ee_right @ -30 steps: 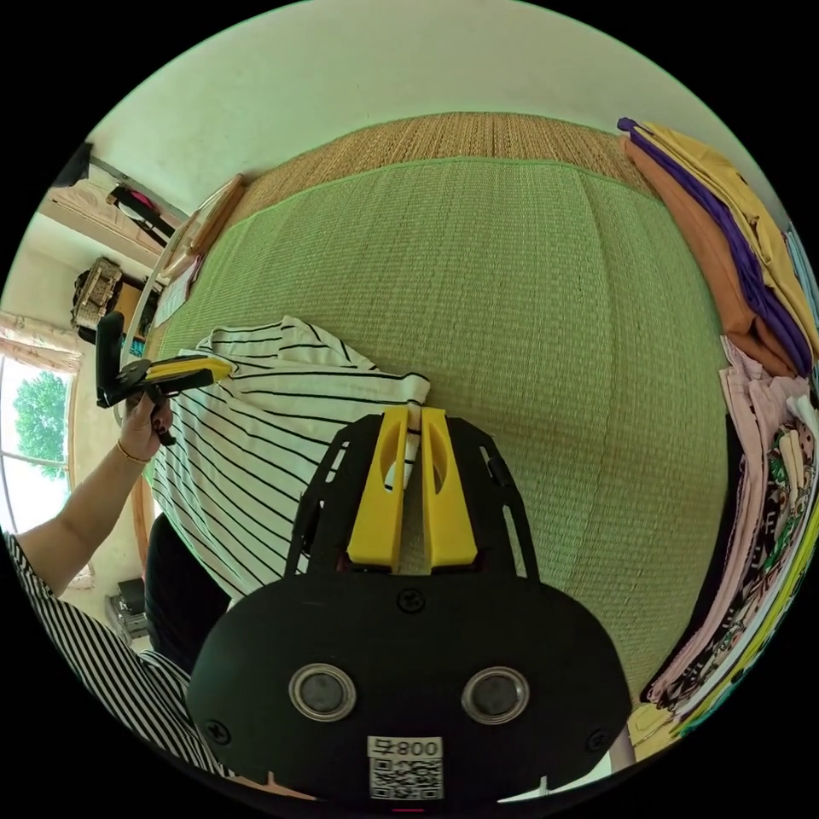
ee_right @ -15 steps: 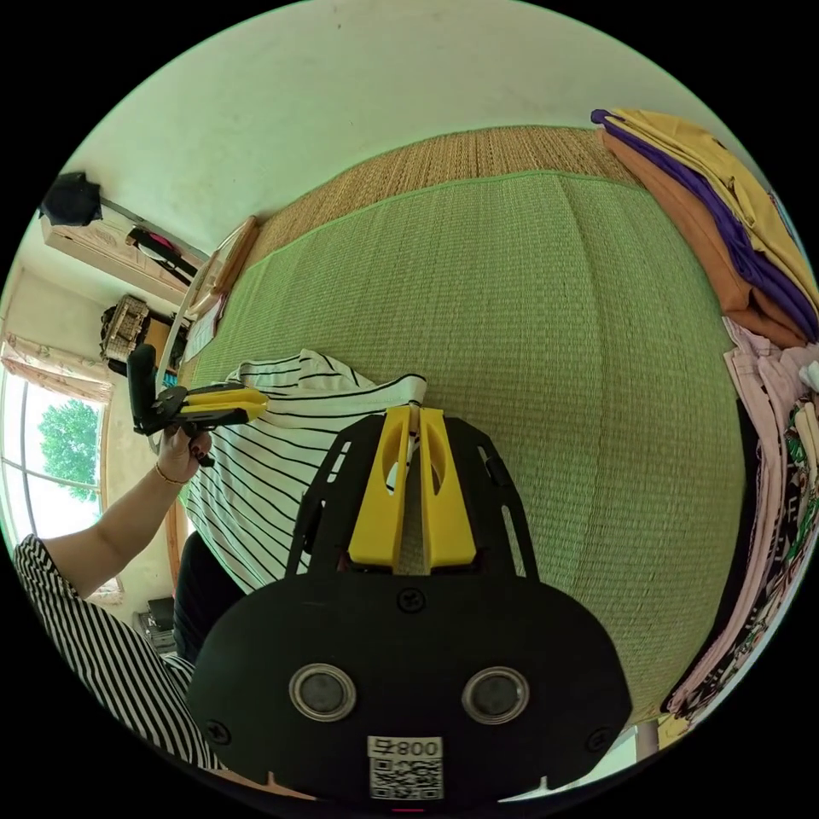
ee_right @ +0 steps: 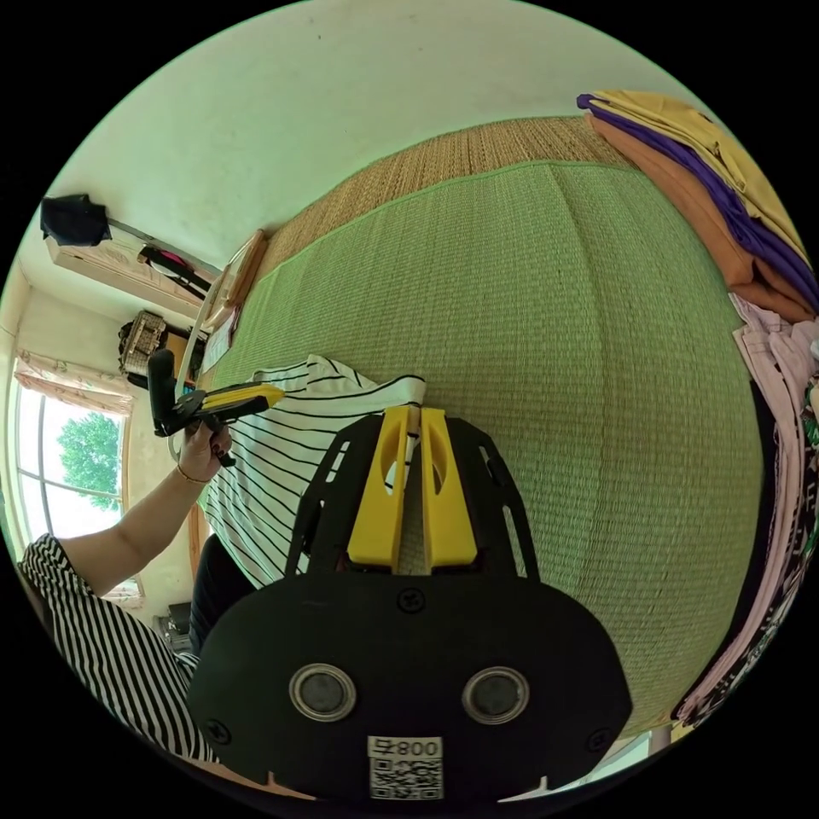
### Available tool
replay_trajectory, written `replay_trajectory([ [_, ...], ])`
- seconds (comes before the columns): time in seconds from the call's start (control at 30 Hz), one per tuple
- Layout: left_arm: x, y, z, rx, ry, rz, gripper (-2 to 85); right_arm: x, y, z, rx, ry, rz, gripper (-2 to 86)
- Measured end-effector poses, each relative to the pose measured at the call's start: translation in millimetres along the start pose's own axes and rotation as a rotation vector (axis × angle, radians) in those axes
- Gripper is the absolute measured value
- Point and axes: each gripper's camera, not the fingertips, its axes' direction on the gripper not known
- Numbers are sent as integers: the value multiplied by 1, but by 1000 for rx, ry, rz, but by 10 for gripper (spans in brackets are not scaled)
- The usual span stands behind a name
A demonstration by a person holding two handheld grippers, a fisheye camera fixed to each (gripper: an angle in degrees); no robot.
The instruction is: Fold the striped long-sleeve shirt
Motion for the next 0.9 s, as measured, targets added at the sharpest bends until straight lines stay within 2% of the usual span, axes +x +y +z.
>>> replay_trajectory([
  [0.1, -6, 13, -8, 8, 53, 21, 11, 7, 2, 1, -5, -6, 4, 27],
  [0.4, -33, 41, -28, -12, -28, -9, 6, 20, 12, -4, 23, -9, 22, 34],
  [0.63, -59, 98, -76, 56, 3, -71, 23, 15, 65, -24, -44, -3, -17, 65],
  [0.73, -77, 157, -112, 91, 64, -135, 40, 5, 110, -28, -112, -40, -46, 77],
  [0.9, -124, 320, -190, 142, 110, -430, 66, -2, 183, -21, -223, -100, -39, 88],
])
